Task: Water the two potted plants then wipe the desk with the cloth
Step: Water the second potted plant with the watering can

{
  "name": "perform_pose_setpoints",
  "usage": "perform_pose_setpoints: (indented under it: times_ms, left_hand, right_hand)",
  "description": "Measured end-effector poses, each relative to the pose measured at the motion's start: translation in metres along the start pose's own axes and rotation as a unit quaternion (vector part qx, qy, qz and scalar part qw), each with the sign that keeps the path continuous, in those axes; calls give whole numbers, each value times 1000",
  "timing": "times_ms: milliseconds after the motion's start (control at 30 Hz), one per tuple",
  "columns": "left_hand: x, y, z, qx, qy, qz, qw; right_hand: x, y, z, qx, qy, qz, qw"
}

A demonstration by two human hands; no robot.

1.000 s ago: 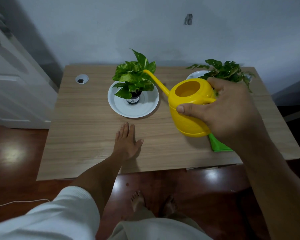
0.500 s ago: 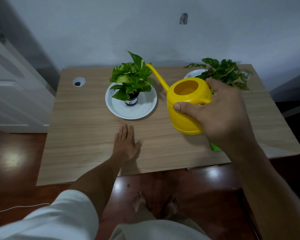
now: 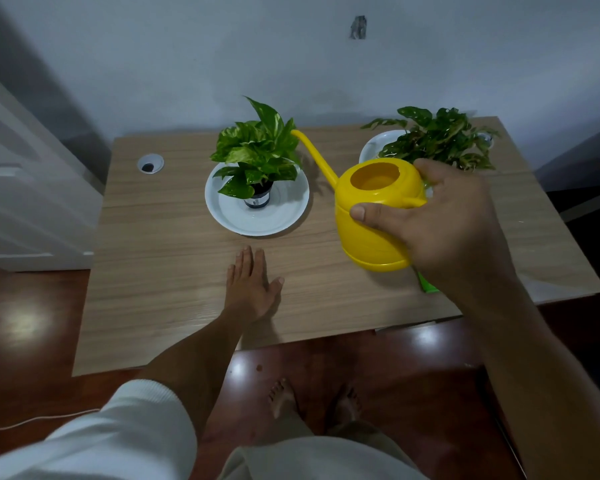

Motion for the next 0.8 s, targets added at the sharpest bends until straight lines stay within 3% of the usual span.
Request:
perform_pose_setpoints:
  times_ms: [400,800]
  left_hand:
    - [-8,40,-6,14,27,8,999]
    - [-8,182,0,35,19,4,999]
  right_hand:
    - [1,30,5,11,-11,-148,989]
    - [-93,101,-5,18,-20,-216,976]
Point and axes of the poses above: each hand's wrist, its own z-axis away from the middle knuckle, its own x-axis out of the palm, y = z × x, the point moved 2 cm from there along -z, towards the middle knuckle, and after that the axes turned 12 degrees about -z, right-handed, at the moved point
